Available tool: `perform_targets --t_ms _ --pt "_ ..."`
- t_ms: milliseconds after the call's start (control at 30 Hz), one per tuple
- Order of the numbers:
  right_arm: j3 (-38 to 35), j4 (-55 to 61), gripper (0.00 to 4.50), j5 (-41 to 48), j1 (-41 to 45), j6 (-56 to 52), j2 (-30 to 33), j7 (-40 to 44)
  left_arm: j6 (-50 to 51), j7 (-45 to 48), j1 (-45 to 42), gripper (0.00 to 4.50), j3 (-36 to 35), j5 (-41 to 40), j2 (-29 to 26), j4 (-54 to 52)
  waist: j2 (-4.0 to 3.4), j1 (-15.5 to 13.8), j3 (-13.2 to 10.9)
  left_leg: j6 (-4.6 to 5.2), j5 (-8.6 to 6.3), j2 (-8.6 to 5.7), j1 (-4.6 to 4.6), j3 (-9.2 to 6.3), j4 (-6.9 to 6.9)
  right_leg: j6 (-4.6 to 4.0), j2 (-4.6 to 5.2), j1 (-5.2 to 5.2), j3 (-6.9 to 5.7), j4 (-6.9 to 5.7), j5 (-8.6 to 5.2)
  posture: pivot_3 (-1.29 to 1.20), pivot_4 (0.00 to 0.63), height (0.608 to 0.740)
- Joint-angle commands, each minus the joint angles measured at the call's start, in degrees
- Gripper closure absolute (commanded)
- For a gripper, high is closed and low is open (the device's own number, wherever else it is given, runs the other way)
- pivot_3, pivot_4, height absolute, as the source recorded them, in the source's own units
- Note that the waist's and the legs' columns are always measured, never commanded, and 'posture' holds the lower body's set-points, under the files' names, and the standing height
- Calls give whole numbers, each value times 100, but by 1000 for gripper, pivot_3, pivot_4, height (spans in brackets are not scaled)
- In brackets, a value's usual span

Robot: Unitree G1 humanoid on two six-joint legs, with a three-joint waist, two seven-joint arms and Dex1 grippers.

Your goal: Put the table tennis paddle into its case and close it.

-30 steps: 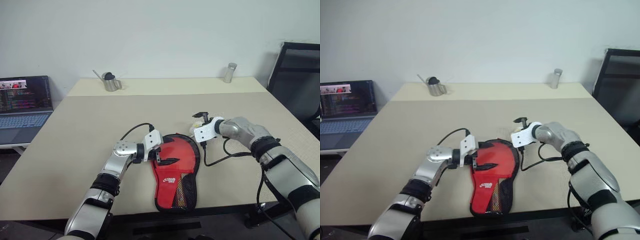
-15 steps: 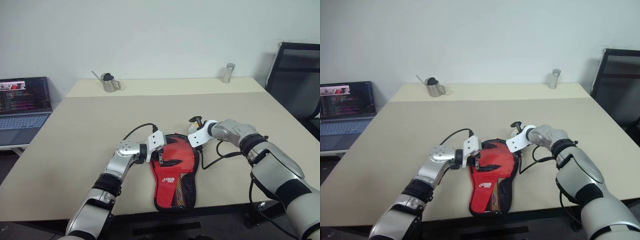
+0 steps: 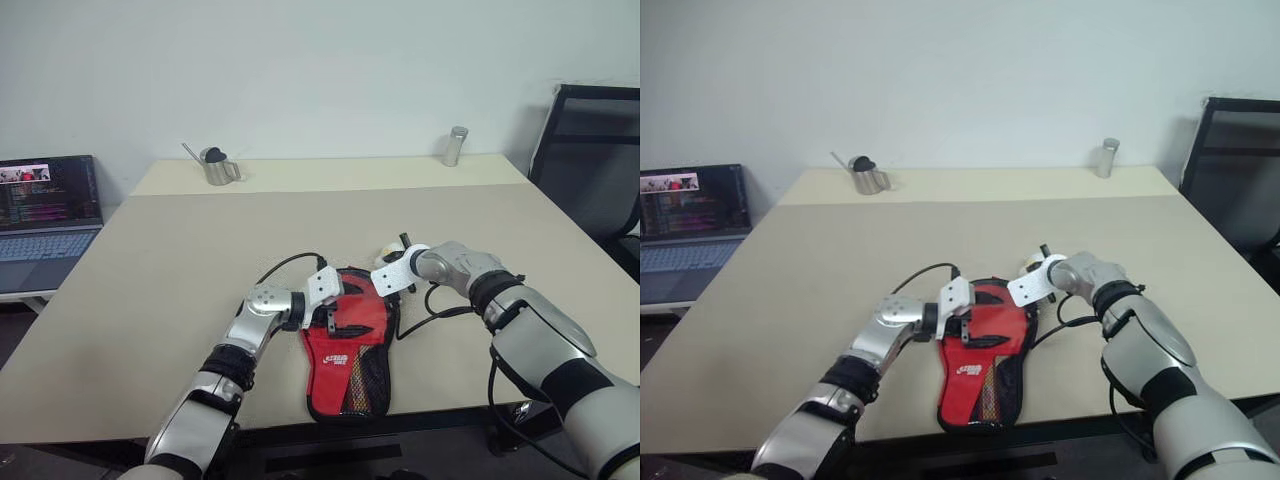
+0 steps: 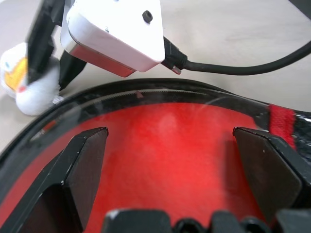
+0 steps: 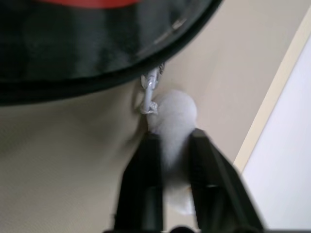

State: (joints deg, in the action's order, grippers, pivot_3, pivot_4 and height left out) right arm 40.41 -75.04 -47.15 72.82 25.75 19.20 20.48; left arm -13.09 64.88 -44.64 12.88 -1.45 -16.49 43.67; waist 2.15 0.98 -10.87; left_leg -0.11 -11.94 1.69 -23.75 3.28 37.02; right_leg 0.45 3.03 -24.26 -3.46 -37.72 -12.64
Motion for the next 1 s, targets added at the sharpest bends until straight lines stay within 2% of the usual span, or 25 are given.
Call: perform_targets --t_ms 33,267,533,767,1000 --pt "-179 114 4491 178 53 -22 102 162 -190 -82 -53 0 103 193 88 379 0 -2 0 0 0 0 0 0 0 0 0 1 0 0 0 0 150 740" --pt "-505 396 4491 551 -11 84 466 733 -278 -26 -100 0 85 162 177 972 -2 -4 2 0 0 -3 0 -1 1 10 2 4 -4 1 -6 0 150 740" --pt "-1008 1697 4491 1309 -665 -5 1132 2191 -215 192 -85 0 17 153 146 1391 -20 6 15 0 0 -1 17 1 -2 24 1 15 -2 1 -14 0 150 740" --pt "-1622 4567 4491 2143 -2207 -1094 2186 3764 -158 227 -83 0 -79 124 242 1537 -55 -37 39 0 -1 -2 18 -2 -2 26 2 20 -5 7 -15 0 150 740" --pt "-2386 7723 4491 3296 -3670 -3284 2999 5267 -155 237 -114 0 -106 166 328 1645 -76 -92 55 -1 -2 -1 22 -4 -2 25 0 21 -7 9 -17 0 150 740"
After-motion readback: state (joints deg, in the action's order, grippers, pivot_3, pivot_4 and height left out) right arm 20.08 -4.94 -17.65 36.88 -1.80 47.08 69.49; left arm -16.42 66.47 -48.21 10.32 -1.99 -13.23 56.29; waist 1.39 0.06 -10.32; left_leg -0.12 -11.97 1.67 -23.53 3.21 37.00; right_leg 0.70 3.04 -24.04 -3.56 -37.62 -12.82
